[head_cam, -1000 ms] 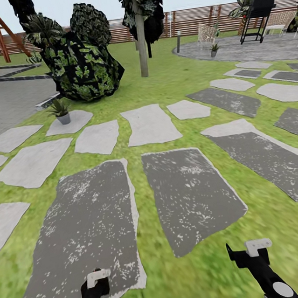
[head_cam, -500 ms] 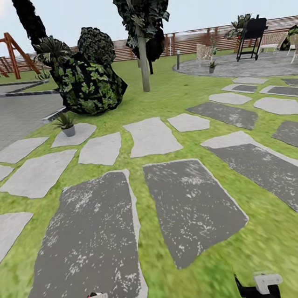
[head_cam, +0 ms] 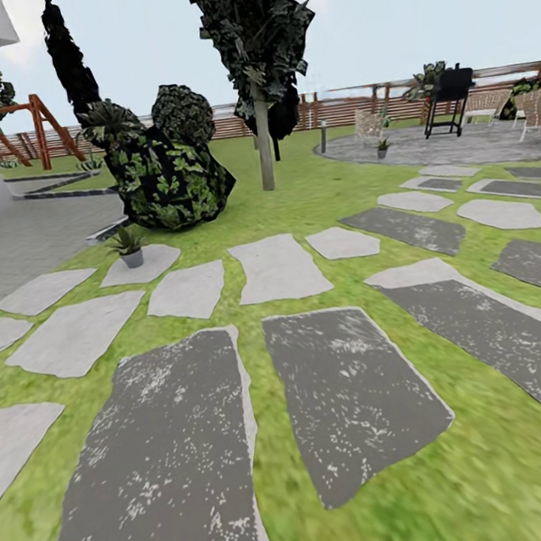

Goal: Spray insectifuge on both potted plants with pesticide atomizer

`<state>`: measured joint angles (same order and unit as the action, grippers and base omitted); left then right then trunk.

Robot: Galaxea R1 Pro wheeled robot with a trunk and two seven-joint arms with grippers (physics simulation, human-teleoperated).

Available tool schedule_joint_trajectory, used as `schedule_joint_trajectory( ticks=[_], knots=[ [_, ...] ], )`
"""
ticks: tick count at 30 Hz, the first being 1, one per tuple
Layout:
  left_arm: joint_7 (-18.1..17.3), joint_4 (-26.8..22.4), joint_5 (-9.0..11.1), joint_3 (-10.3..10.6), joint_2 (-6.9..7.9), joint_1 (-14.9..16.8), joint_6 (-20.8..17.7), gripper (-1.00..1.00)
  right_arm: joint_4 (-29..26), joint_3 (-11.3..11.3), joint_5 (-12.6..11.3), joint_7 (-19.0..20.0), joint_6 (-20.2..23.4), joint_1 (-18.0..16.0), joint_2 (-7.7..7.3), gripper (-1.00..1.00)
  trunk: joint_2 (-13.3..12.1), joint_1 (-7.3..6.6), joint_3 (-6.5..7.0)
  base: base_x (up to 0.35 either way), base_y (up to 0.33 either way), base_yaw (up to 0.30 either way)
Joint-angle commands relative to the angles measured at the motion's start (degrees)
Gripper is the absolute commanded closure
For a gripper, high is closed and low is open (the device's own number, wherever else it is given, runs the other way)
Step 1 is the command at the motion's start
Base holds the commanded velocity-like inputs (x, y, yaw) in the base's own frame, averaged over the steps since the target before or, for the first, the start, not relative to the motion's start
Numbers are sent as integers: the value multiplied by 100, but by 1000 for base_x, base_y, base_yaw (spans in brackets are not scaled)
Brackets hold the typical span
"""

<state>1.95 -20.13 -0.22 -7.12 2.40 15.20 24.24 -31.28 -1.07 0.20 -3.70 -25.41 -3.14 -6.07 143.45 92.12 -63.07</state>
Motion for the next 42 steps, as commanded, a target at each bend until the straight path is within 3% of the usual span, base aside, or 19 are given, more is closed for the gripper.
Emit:
schedule_joint_trajectory(
  ticks=[1, 17, 37, 42],
  knots=[
    [15, 3, -5, -2, -1, 2, 19, 100, 8, 1, 1, -17, -16, -2, 0, -100, 0, -4, 20, 0, 0, 0],
    [25, 26, 2, 3, -2, 0, 16, 100, 13, 10, -18, -24, -24, -2, 17, -100, -21, -45, 376, 0, 0, 60],
    [25, 27, 28, 9, -3, -4, 19, 100, 17, 12, -3, -26, -24, -2, 132, -100, -824, -484, 645, 0, 0, 250],
    [-6, 27, 6, 9, -10, -4, 19, 100, 17, 11, -3, -26, -23, -2, 132, -100, -824, -484, 617, 0, 0, 228]
  ],
)
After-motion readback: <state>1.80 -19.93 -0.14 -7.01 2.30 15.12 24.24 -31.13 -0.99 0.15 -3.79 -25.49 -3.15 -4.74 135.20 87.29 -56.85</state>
